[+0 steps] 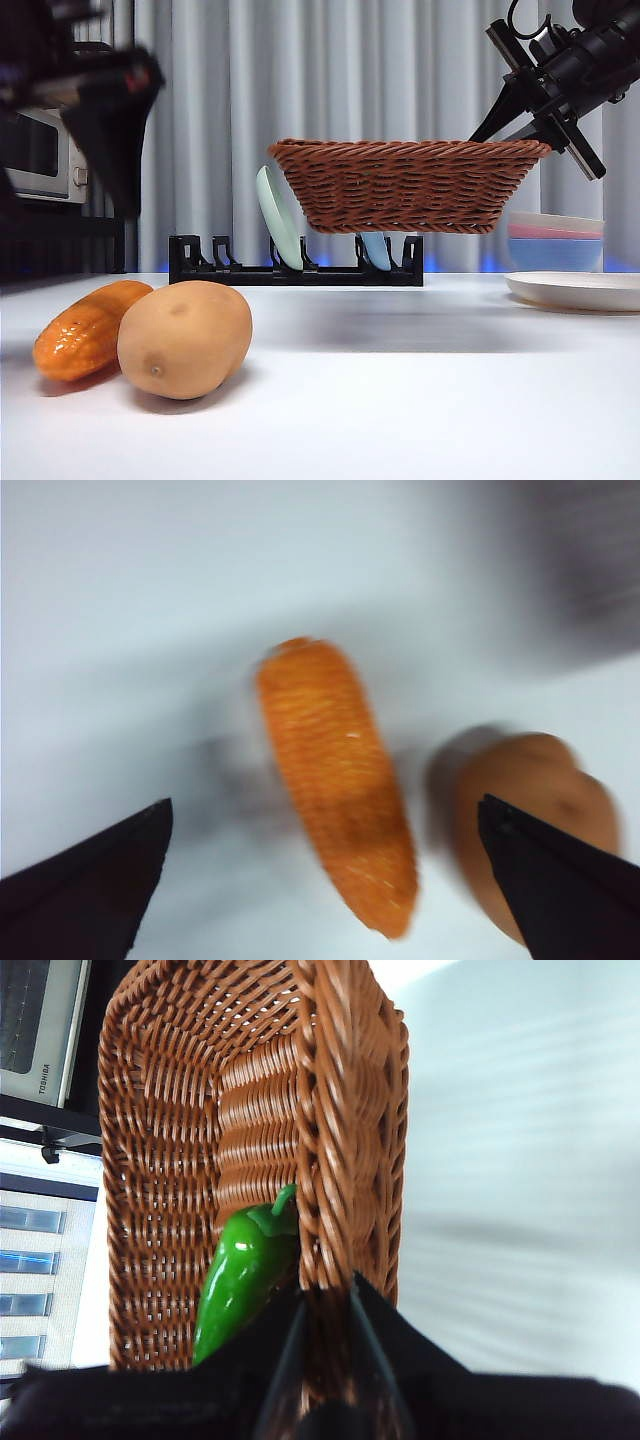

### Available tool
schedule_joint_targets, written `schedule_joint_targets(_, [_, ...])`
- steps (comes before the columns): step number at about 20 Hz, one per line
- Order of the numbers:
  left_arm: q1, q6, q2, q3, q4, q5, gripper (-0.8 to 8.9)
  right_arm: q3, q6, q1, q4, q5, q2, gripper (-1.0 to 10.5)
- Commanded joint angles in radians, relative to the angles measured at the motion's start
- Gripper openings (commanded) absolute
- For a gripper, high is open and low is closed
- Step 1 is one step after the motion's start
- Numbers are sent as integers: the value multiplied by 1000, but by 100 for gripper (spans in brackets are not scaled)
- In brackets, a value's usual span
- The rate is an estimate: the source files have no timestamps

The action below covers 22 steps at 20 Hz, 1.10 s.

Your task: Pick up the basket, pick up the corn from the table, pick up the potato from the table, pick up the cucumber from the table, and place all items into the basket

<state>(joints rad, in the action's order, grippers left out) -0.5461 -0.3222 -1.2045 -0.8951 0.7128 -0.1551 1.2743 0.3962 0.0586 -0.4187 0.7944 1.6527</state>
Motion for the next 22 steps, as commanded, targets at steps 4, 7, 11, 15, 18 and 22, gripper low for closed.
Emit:
schedule_joint_targets(4, [153, -19, -170, 4, -125, 280, 563, 6, -4, 0, 14, 19, 6, -16])
schedule_joint_targets(7, [161, -6, -242, 4, -145, 288, 563, 6, -5, 0, 19, 19, 6, -16])
schedule_joint_targets(11, [161, 9, -345, 4, -158, 274, 550, 6, -5, 0, 29, 18, 6, -16])
schedule_joint_targets(15, [158, 43, -337, 4, -196, 235, -2, 6, -5, 0, 29, 15, 6, -17])
schedule_joint_targets(18, [155, 61, -282, 3, -196, 241, -8, 6, -4, 2, 29, 13, 6, -17])
schedule_joint_targets(22, [155, 61, -83, -43, -172, 274, -8, 6, -4, 22, 25, -19, 6, -17])
